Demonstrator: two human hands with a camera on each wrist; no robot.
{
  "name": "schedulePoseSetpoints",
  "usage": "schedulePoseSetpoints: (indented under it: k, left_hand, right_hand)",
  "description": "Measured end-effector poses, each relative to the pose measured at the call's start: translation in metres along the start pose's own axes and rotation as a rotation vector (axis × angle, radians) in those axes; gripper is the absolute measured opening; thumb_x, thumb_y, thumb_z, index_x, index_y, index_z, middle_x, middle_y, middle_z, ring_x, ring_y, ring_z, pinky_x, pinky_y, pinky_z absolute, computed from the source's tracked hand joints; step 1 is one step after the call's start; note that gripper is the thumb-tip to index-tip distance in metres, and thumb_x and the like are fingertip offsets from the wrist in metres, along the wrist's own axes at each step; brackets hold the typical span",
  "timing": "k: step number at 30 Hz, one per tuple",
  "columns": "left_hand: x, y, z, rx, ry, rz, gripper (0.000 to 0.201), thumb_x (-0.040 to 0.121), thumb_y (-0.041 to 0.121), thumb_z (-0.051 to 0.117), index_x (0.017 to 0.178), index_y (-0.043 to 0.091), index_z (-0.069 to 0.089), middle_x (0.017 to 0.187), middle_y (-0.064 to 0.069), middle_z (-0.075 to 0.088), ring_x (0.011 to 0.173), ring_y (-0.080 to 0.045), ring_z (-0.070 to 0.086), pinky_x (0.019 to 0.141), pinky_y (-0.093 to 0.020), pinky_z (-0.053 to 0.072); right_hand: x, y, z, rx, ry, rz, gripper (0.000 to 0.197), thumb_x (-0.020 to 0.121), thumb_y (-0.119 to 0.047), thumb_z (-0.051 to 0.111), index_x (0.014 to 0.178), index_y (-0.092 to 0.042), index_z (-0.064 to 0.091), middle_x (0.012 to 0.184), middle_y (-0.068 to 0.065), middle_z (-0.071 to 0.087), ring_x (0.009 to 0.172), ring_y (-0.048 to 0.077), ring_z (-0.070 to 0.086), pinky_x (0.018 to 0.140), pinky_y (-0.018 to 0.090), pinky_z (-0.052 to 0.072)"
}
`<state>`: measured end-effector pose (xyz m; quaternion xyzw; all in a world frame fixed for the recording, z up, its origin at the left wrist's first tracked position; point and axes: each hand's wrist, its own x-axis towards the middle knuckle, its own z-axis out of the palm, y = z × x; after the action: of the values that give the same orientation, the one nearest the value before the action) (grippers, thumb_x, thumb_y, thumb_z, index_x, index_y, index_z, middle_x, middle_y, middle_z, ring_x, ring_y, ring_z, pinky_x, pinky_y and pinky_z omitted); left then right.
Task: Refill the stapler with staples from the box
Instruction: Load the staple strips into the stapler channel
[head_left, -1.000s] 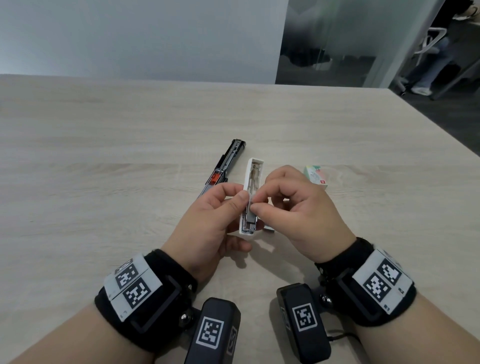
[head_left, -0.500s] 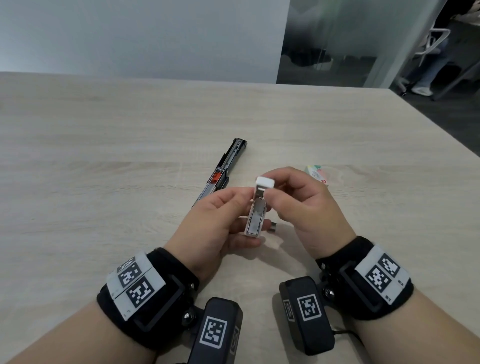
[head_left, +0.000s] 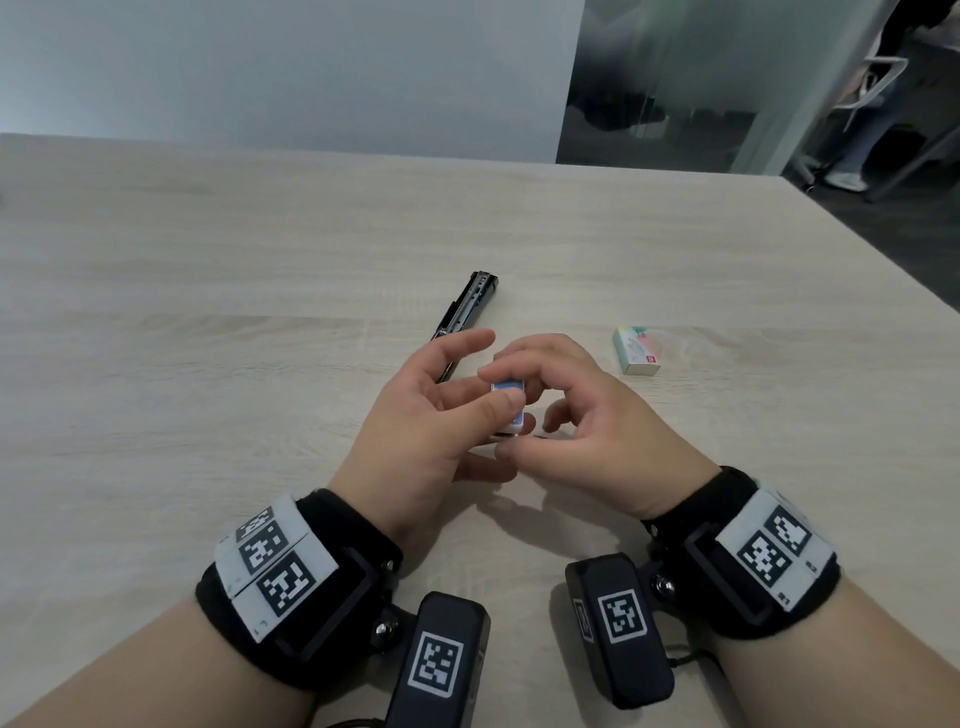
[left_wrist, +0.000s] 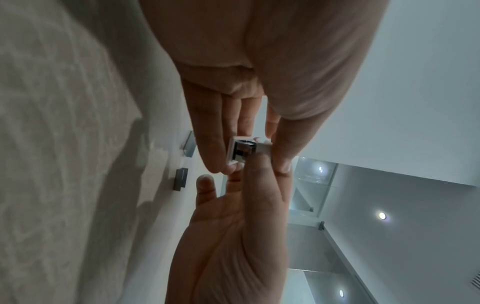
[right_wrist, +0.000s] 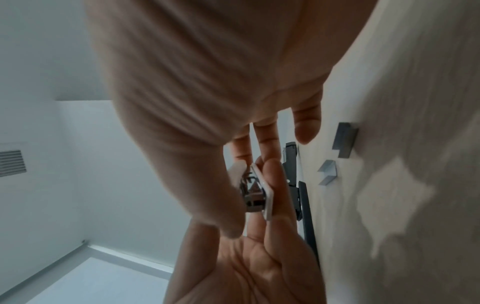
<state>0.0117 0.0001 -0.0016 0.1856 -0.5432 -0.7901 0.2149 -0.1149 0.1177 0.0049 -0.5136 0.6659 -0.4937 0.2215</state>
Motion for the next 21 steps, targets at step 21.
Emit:
schedulePoseSetpoints:
  k: [21]
  left_hand:
    - [0.0,0.015,-0.012,0.328,0.264,0.32,0.014,0.095,0.016,0.062,0.088,0.018,0.074,0.069,0.002,0.071,0.05,-0.009,0.051,0.048,-0.018,0.041]
  right_hand:
    - [0.003,0.022,-0.03,-0.225,0.355,0.331,0.035,0.086,-0.03,0.076,0.116,-0.041,0.064,0.111,-0.018,0.067,0.067,-0.006,0.06,0.069,0.014,0.047]
